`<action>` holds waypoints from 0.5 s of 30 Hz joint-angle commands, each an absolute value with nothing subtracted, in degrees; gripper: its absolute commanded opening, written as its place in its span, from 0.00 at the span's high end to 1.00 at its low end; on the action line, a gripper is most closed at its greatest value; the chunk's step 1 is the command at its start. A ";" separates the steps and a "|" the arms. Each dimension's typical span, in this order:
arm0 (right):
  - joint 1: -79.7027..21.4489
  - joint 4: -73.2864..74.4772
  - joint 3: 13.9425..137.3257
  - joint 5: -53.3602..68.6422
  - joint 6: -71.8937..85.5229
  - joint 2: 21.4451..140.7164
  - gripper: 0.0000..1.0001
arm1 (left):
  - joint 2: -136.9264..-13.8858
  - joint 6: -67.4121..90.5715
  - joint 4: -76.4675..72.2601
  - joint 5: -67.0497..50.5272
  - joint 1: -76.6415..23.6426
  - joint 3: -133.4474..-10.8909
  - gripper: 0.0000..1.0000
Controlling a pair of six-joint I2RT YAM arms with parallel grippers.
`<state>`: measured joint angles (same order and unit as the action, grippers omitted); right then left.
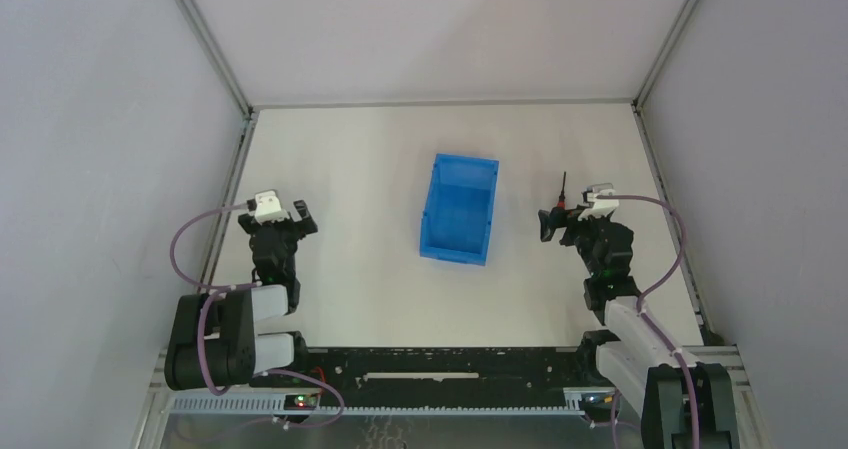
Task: Put the screwdriver in the bin
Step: Pick up the screwdriver from the center of the board.
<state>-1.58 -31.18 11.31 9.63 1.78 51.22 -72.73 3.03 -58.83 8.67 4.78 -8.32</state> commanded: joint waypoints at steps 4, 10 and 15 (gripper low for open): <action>-1.37 -32.35 11.70 9.45 2.46 49.55 0.00 | -71.98 2.17 -60.73 8.99 4.32 -10.72 0.00; -1.40 -31.51 12.31 9.08 2.51 49.70 0.00 | -71.98 2.17 -60.73 9.03 4.36 -10.73 0.00; -1.39 -27.97 14.31 6.81 3.34 48.91 0.00 | -71.98 2.17 -60.73 9.04 4.32 -10.76 0.00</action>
<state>-1.58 -30.20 11.35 9.08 2.00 50.26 -72.73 3.03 -58.83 8.64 4.78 -8.32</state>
